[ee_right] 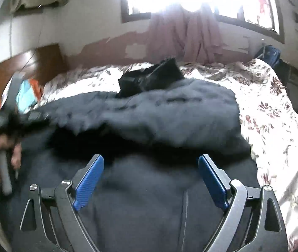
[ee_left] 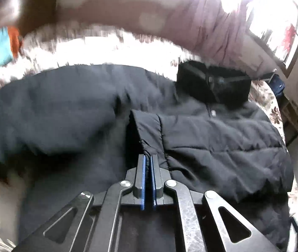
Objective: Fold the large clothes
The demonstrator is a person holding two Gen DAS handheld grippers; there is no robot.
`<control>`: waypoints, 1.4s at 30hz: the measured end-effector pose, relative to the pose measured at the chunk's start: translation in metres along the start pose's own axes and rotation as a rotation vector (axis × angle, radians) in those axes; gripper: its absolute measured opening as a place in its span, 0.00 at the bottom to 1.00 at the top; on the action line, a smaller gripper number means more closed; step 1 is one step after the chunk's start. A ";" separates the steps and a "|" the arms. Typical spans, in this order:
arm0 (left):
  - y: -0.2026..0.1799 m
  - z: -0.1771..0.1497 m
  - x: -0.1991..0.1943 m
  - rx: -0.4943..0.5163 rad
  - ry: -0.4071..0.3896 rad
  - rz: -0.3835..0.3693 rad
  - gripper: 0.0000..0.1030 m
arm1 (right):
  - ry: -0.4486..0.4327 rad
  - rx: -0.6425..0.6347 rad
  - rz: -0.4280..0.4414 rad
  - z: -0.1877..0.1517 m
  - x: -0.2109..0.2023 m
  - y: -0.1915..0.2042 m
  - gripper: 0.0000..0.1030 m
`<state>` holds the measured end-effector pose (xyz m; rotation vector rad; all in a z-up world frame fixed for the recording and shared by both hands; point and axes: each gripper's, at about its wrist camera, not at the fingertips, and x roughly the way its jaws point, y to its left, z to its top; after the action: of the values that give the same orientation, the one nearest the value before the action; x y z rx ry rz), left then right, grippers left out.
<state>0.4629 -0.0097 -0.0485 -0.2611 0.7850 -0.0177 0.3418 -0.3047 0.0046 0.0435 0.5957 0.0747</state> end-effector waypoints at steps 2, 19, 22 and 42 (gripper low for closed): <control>0.001 0.006 -0.010 0.029 -0.050 0.042 0.05 | -0.023 0.024 -0.017 0.022 0.017 -0.001 0.85; 0.025 -0.023 0.037 0.027 0.099 0.056 0.08 | 0.168 -0.066 -0.211 0.012 0.145 0.025 0.85; 0.031 -0.025 0.028 -0.012 0.076 -0.007 0.10 | 0.137 -0.060 -0.210 0.010 0.136 0.023 0.86; 0.196 -0.084 -0.080 -0.898 -0.328 -0.185 0.96 | 0.127 -0.121 -0.336 0.018 0.104 0.042 0.95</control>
<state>0.3317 0.1703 -0.0967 -1.1576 0.3950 0.2035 0.4352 -0.2541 -0.0355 -0.1803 0.7167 -0.2142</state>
